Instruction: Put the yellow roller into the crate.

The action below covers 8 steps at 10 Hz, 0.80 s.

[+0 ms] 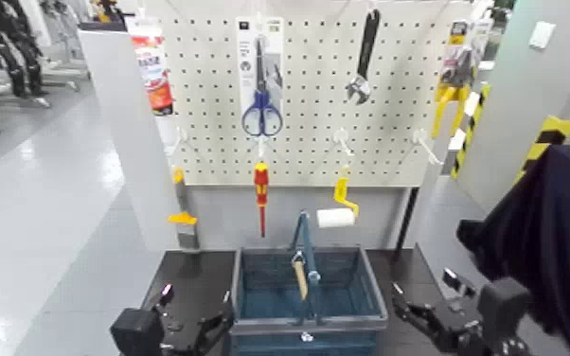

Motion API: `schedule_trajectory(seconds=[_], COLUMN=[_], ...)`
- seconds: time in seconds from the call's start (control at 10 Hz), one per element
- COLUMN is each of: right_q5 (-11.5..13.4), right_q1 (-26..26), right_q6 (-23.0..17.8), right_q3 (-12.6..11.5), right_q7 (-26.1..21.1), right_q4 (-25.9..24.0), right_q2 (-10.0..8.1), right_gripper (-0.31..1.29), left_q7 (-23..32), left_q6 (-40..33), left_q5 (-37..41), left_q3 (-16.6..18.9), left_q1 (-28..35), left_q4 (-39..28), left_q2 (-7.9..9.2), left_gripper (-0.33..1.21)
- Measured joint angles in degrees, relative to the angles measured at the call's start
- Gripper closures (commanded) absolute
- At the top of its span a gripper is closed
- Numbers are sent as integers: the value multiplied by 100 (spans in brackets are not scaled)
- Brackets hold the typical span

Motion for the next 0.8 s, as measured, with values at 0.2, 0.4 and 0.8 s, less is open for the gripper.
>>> schedule_trajectory(seconds=[0.2,0.4,0.8], right_q5=[-77,-132,-328], right_q1=[-506,-1024,-1923], right_q6=[178,233,156], right_q3=[22,101,356], right_q7=[278,526,1021], right_q4=[319,702,1619], right_q2=[-209,-408,-736], right_gripper=[13,13,13], left_q7=[-68,-108,-172], left_q6=[14,25,65], left_q5=[23,38,45], left_q3=[12,29,37], left_q1=[-10,-20,-52], left_q4=[13,30,41], left_q2=[-3,-18,-28], left_gripper=[11,11,11])
